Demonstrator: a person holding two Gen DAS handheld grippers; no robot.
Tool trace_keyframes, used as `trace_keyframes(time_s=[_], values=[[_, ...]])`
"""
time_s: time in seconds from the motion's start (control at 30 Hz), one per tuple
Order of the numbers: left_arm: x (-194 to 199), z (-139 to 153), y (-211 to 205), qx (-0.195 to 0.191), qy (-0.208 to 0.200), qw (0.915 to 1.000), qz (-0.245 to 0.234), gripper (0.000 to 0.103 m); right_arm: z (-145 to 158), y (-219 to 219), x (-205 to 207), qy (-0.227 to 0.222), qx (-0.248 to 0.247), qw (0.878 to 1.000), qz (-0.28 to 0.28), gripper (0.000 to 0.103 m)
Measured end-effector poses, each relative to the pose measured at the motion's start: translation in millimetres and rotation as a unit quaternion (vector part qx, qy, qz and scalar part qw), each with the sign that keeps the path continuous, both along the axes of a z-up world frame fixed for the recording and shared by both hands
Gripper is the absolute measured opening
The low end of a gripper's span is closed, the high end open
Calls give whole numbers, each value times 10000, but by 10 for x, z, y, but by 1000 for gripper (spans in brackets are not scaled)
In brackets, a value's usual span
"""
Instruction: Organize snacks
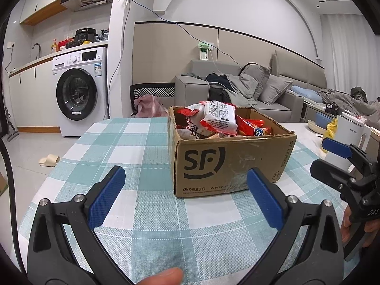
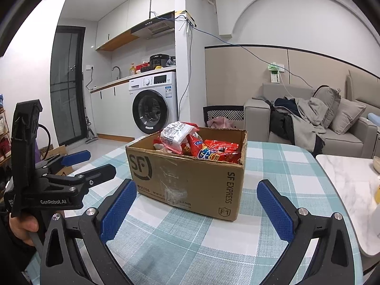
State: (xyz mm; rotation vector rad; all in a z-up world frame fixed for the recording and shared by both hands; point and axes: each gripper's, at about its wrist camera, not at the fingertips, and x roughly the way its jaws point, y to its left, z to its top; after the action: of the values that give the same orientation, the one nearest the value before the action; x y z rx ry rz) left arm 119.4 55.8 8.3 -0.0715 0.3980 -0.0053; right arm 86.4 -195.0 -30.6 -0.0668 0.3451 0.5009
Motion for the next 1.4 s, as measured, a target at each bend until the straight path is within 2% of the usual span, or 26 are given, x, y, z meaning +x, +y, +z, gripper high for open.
trace_keyframes(time_s=[0.23,1.4], values=[[-49,-16,-40,85,-90,9999,-30,102,2,-46,2,-29,103,9999,-51,103],[-58,-29,-40,71,-95,9999,22,102,-8,-26,-32,-104,20,9999,-32,103]])
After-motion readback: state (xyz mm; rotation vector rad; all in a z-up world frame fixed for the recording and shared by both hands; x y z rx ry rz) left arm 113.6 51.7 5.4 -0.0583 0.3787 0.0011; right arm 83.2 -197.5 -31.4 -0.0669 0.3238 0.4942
